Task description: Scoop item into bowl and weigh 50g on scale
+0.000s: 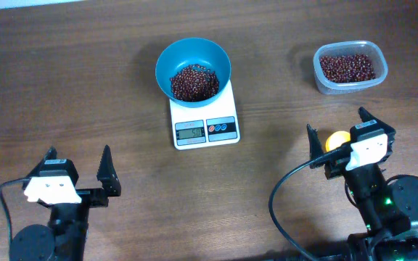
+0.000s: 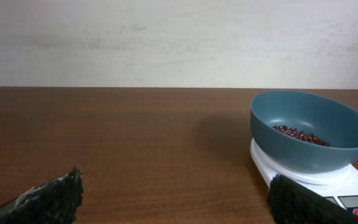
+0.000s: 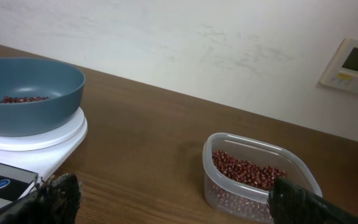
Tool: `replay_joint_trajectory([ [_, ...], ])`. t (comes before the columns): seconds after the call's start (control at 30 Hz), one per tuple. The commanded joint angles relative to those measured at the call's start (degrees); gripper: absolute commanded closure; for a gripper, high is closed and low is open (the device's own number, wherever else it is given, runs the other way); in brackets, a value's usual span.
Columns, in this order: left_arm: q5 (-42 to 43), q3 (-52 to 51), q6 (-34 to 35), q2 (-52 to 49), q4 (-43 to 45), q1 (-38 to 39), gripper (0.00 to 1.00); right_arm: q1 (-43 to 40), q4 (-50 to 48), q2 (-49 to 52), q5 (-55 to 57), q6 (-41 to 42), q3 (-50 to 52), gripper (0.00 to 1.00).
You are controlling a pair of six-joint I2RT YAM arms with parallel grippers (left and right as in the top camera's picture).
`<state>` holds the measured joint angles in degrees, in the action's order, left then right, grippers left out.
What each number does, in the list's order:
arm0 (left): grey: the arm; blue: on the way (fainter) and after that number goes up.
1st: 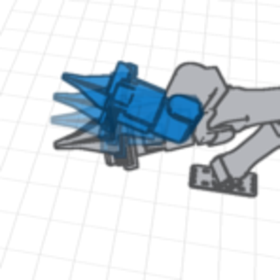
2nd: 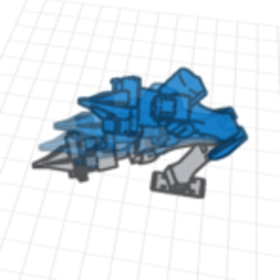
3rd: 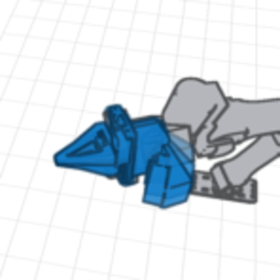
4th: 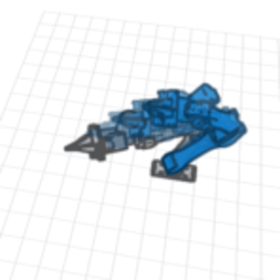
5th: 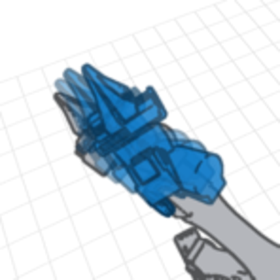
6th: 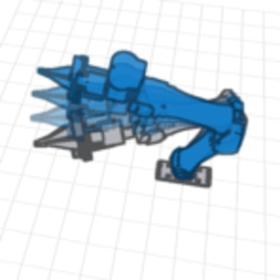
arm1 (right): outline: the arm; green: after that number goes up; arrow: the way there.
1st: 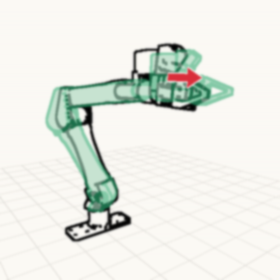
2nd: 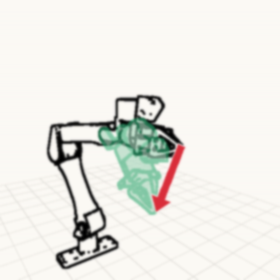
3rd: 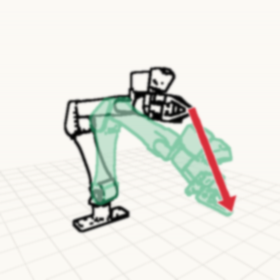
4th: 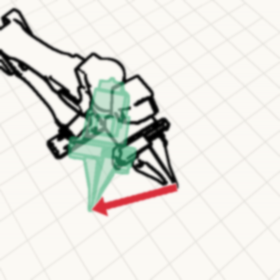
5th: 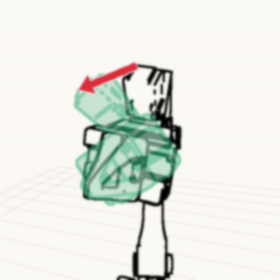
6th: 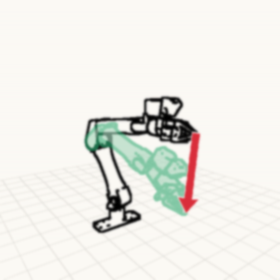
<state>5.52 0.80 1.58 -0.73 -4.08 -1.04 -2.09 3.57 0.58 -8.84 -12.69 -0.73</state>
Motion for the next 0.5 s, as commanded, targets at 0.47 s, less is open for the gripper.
replay_joint_trajectory([
  [0.47,-0.5,-0.3,3.0,0.5,-0.3,0.3,0.01,-0.2,0.2,-0.4,0.3,-0.4,0.4,0.01],
])
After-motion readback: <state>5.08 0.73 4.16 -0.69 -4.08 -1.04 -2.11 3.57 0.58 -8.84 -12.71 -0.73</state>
